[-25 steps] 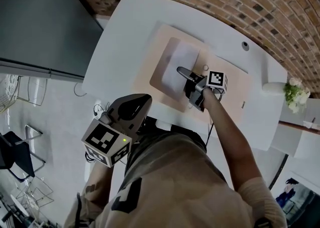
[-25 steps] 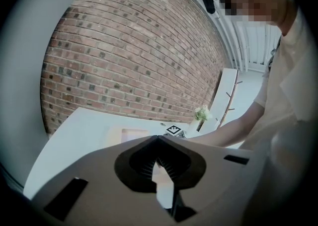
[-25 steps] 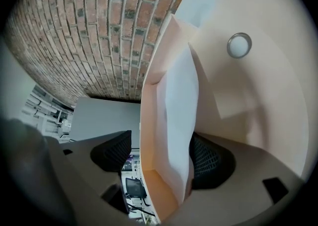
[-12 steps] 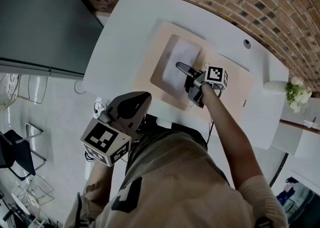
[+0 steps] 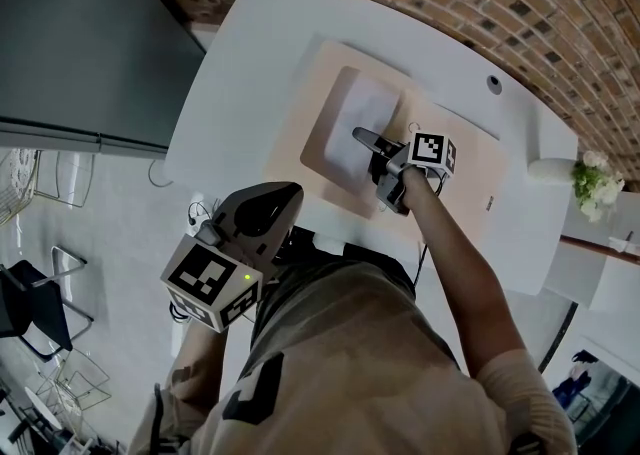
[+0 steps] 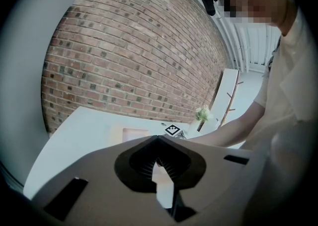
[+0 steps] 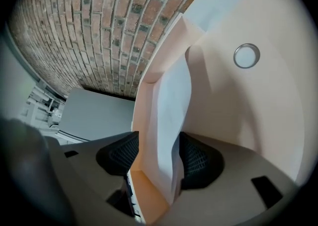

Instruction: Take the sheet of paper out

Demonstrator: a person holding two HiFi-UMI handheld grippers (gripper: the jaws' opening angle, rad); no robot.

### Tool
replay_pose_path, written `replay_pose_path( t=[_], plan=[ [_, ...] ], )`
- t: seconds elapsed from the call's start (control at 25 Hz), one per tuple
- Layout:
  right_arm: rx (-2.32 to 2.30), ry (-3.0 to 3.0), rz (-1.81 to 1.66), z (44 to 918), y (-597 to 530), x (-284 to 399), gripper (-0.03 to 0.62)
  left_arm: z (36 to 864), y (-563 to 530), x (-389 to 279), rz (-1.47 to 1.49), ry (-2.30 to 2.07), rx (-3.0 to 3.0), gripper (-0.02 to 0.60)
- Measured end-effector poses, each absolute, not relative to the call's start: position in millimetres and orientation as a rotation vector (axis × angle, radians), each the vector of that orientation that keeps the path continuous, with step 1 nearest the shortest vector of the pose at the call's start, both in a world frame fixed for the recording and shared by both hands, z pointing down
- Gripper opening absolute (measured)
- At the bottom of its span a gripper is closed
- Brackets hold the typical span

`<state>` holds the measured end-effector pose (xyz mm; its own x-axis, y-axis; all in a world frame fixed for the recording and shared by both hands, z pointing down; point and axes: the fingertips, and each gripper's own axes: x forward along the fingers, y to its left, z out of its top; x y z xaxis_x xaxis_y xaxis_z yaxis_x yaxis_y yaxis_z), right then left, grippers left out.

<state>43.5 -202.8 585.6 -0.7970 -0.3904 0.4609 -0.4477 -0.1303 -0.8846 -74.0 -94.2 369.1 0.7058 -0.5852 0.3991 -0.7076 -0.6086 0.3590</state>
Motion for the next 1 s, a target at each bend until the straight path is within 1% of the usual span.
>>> replay_pose_path(
  t=[0.16, 0.44, 0.52, 1.0],
  plan=[
    [1.017, -2.019, 2.068, 593.2, -201.0, 48.2, 0.204, 368.1, -94.6, -74.7, 0.332, -0.992, 2.425, 0.014],
    [1.064, -1.955, 1.999, 607.5, -196.2, 57.7, 0.035, 372.5, -92.8, -76.5, 0.347, -0.995, 2.410, 0.014],
    [1.059, -1.948, 1.973, 609.9, -194.1, 59.0, 0.025, 371.0, -94.1, -75.6, 0.339, -0.996, 2.418, 0.014],
    [1.052, -1.966, 1.833, 604.5, -193.2, 58.0, 0.025, 369.7, -96.3, -82.6, 0.340, -1.017, 2.405, 0.014]
  ],
)
